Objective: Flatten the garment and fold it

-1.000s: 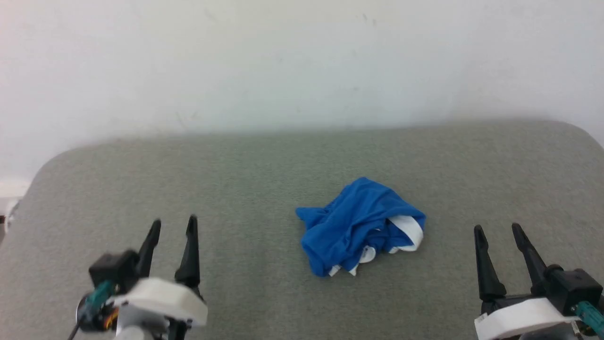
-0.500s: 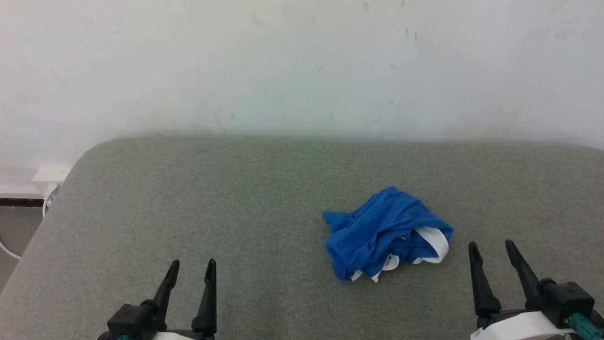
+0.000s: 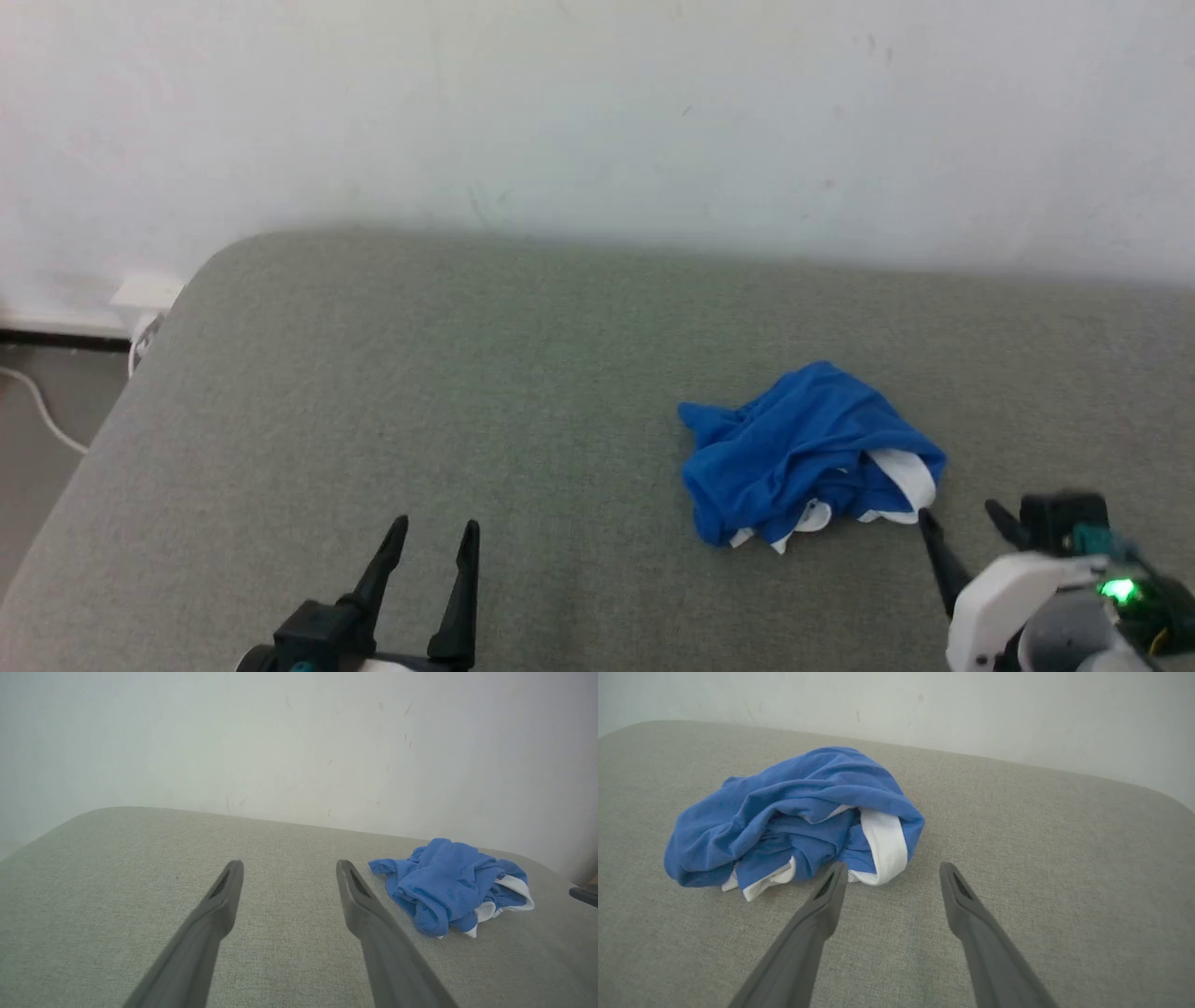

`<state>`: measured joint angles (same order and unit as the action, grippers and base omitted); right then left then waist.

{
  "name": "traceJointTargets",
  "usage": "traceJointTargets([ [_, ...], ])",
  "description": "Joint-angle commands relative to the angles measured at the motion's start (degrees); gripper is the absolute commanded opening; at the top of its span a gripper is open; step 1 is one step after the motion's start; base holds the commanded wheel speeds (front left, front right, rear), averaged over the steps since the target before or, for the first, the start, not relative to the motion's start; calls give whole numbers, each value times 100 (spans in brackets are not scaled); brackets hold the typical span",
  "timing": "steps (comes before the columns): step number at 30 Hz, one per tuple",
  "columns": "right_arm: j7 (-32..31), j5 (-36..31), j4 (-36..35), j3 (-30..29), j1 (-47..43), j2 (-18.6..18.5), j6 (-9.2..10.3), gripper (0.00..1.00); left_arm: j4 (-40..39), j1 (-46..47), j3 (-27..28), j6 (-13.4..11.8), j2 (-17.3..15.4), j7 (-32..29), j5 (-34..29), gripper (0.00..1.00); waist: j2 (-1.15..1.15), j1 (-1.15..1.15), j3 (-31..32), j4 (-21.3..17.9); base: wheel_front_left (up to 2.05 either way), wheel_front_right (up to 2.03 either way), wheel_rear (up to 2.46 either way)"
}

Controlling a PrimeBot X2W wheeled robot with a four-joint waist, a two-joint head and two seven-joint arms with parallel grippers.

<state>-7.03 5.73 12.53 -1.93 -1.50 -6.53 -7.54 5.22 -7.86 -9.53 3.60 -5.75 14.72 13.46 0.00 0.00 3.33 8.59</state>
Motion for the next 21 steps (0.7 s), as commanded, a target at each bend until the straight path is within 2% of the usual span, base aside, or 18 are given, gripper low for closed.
traceJointTargets([
  [1, -133, 57, 40, 15, 183, -80, 5, 100, 21, 88, 16, 53, 32, 28, -38, 100, 0, 0, -231, 239, 0, 0, 0],
  [7, -1056, 322, 558, 63, 883, -525, 5, 100, 136, 300, 36, 166, 159, 28, -135, 100, 0, 0, -616, 628, 0, 0, 0],
  [9, -1175, 291, 776, 80, 1041, -673, 5, 100, 183, 344, 31, 196, 189, 28, -159, 100, 0, 0, -711, 747, 0, 0, 0],
  [15, -1100, 361, 1334, 165, 1360, -756, 5, 100, 262, 429, 43, 254, 249, 28, -186, 100, 0, 0, -862, 932, 0, 0, 0],
  [16, -1057, 370, 1417, 190, 1386, -755, 5, 84, 274, 437, 36, 262, 255, 28, -194, 100, 0, 0, -870, 942, 0, 0, 0],
  [17, -1004, 382, 1495, 207, 1409, -753, 5, 31, 284, 442, 35, 269, 260, 28, -198, 100, 0, 0, -870, 944, 0, 0, 0],
  [18, -926, 367, 1559, 201, 1431, -760, 5, 0, 294, 442, 39, 274, 264, 28, -199, 100, 0, 0, -861, 939, 0, 0, 0],
  [21, -576, 204, 1681, -13, 1493, -794, 5, 0, 330, 424, 58, 286, 274, 28, -202, 100, 0, 0, -801, 886, 0, 0, 0],
])
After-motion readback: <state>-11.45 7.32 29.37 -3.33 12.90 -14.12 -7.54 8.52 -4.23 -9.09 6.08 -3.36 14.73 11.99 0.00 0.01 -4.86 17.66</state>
